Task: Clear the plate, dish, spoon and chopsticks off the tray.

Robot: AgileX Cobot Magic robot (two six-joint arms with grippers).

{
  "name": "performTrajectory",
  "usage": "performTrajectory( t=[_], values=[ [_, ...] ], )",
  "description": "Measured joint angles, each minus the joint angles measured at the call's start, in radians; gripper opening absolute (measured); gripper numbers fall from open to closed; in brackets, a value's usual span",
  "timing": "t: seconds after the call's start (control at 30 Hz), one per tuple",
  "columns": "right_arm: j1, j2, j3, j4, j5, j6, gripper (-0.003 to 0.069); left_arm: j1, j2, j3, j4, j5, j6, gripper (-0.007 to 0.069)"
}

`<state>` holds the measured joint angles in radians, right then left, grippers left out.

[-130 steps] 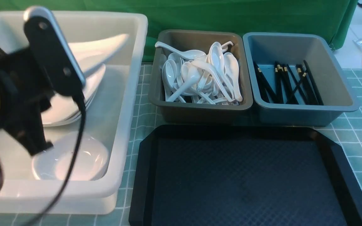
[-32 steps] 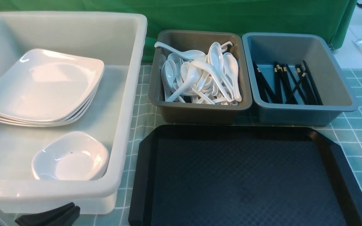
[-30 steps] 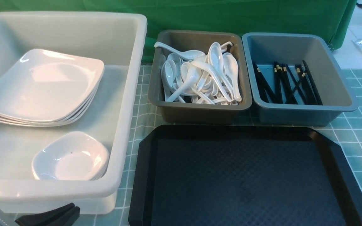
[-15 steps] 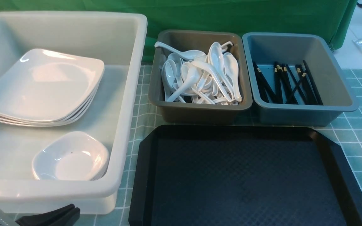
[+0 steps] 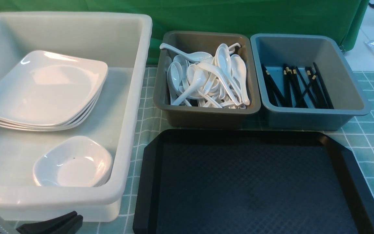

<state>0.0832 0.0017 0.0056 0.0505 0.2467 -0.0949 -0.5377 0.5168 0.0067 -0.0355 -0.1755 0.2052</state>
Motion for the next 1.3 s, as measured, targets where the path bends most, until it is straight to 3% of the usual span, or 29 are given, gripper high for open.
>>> performTrajectory(
  t=[0.1, 0.2, 0.33, 0.43, 0.57, 0.73, 1.3],
  values=[
    [0.000, 0.000, 0.000, 0.000, -0.001, 0.001, 0.0064, 0.002, -0.018, 0.000, 0.000, 0.000, 0.000, 0.0017],
    [0.000, 0.000, 0.000, 0.000, -0.001, 0.001, 0.0069, 0.081, -0.085, 0.000, -0.041, 0.001, -0.001, 0.0017],
    [0.000, 0.000, 0.000, 0.000, -0.001, 0.001, 0.0079, 0.326, -0.258, 0.000, -0.111, 0.055, -0.003, 0.0017],
    [0.000, 0.000, 0.000, 0.001, -0.001, 0.001, 0.0087, 0.470, -0.389, 0.000, -0.126, 0.188, -0.003, 0.0017],
    [0.000, 0.000, 0.000, 0.001, -0.001, 0.001, 0.0091, 0.563, -0.503, 0.000, -0.154, 0.364, -0.008, 0.0017],
    [0.000, 0.000, 0.000, 0.002, -0.004, 0.001, 0.0102, 0.580, -0.515, 0.000, -0.177, 0.432, -0.008, 0.0017],
    [0.000, 0.000, 0.000, 0.003, -0.004, 0.001, 0.0140, 0.580, -0.515, 0.000, -0.177, 0.434, -0.006, 0.0017]
  ],
)
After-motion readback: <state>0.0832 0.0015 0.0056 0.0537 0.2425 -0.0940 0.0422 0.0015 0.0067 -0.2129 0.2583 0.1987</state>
